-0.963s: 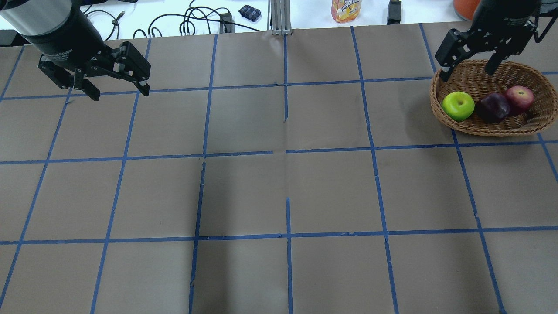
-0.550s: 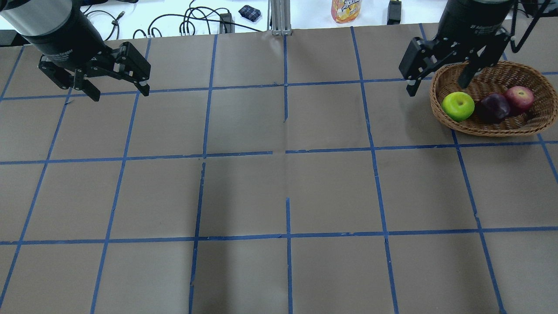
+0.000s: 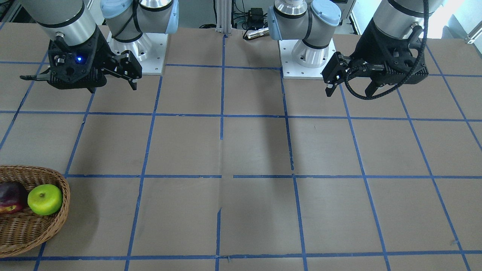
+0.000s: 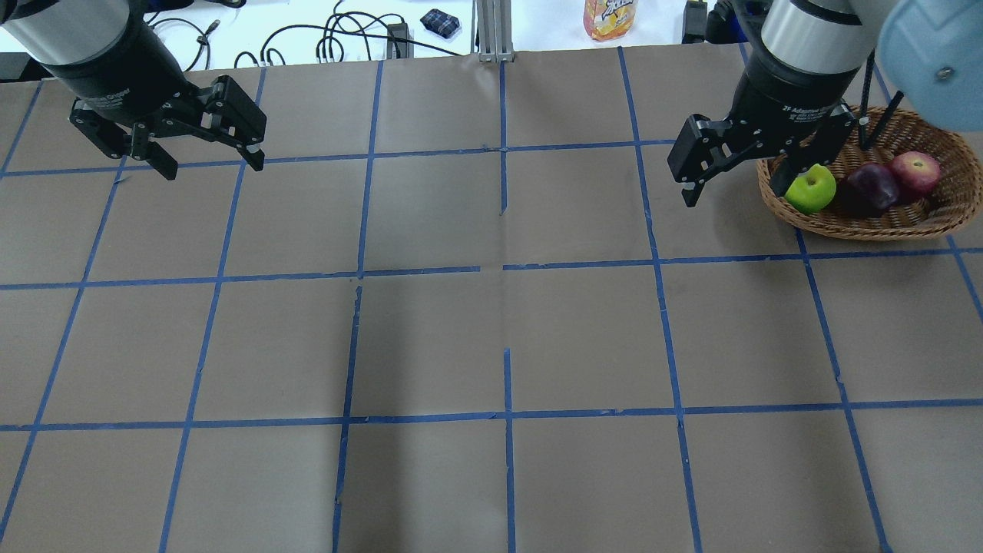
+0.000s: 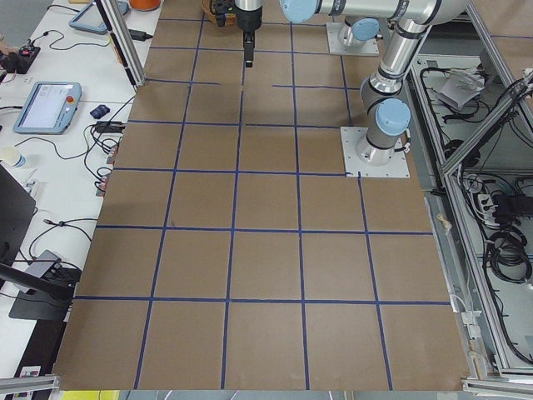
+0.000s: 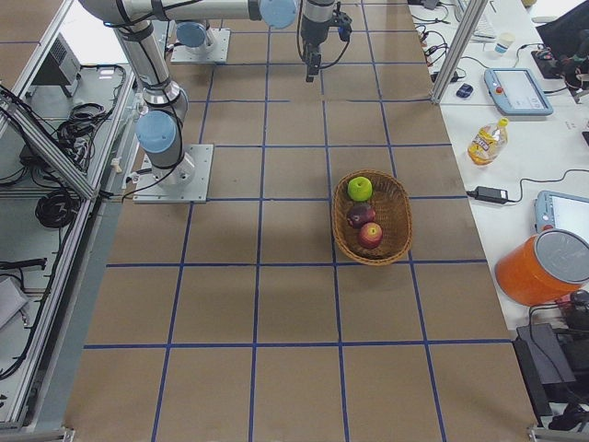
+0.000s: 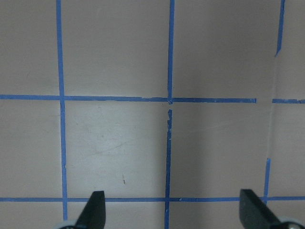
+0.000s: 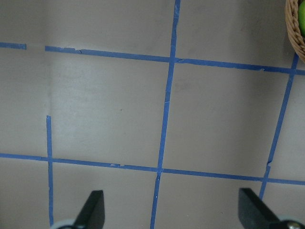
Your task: Put all apples into basket
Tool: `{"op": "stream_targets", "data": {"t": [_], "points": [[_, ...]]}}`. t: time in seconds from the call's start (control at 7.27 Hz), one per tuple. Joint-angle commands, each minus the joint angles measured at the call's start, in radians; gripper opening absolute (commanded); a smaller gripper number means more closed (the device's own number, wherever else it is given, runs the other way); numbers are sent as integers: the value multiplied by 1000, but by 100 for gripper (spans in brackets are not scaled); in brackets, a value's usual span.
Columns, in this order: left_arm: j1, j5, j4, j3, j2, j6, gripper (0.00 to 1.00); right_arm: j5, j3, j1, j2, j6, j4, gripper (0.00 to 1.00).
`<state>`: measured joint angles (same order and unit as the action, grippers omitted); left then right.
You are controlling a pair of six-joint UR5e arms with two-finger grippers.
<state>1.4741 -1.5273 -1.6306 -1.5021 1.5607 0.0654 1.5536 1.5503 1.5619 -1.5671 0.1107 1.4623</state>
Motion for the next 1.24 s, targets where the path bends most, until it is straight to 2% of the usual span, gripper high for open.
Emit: {"op": "stream_targets", "data": {"t": [0.0, 0.28, 1.1], "points": [[0, -1, 0, 0, -1, 1, 100, 2, 8, 4, -31, -2, -2, 100], [0, -1, 0, 0, 1, 1, 100, 2, 10, 6, -57, -73, -2, 100], [2, 1, 15, -3, -1, -1, 100, 3, 11, 4, -53, -74, 13, 100]]}}
